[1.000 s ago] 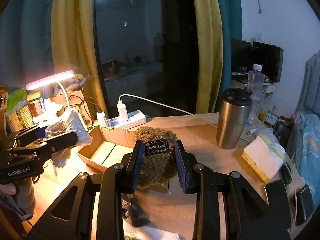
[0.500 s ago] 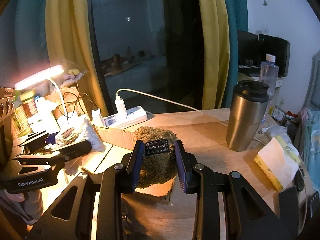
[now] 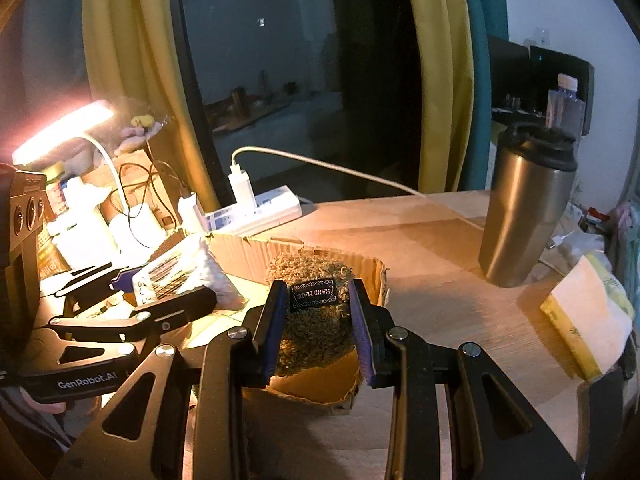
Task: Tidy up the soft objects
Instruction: 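Carry swab bag with left gripper while right gripper carries plush over the cardboard box, then open left gripper to drop swab bag in box while right gripper releases plush inside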
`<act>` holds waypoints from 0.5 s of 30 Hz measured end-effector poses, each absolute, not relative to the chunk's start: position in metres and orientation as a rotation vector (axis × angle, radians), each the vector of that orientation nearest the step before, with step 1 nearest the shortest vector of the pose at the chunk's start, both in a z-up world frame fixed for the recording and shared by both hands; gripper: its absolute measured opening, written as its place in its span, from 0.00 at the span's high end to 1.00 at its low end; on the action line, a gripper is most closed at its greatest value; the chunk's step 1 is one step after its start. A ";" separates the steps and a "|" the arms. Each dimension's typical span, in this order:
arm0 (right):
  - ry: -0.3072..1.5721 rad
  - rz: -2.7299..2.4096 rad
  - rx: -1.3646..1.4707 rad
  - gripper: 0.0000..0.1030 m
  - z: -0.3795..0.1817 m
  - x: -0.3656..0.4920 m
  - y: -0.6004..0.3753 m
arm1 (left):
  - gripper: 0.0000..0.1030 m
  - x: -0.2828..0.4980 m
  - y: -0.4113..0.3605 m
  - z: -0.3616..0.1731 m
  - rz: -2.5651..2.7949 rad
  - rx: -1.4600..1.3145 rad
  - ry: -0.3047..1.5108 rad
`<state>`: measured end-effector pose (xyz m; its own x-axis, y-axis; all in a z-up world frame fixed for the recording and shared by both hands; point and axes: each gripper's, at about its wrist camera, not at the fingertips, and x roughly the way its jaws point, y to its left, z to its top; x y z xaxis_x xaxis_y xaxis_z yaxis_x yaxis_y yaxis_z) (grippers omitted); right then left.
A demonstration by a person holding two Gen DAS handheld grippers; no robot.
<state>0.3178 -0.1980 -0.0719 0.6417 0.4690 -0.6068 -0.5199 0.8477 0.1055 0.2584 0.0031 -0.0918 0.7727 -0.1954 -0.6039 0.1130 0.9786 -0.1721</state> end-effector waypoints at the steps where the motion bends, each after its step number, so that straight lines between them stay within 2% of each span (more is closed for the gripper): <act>1: 0.674 0.566 -0.082 0.68 -0.074 0.319 -0.197 | 0.43 0.260 0.002 -0.094 -0.167 -0.130 0.674; 15: 0.776 0.590 -0.090 0.67 -0.112 0.341 -0.185 | 0.42 0.284 -0.002 -0.134 -0.145 -0.123 0.796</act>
<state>0.3407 -0.1855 -0.1121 0.5620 0.4679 -0.6820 -0.5322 0.8358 0.1348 0.2844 -0.0024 -0.1343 0.6902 -0.1757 -0.7020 0.0830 0.9829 -0.1644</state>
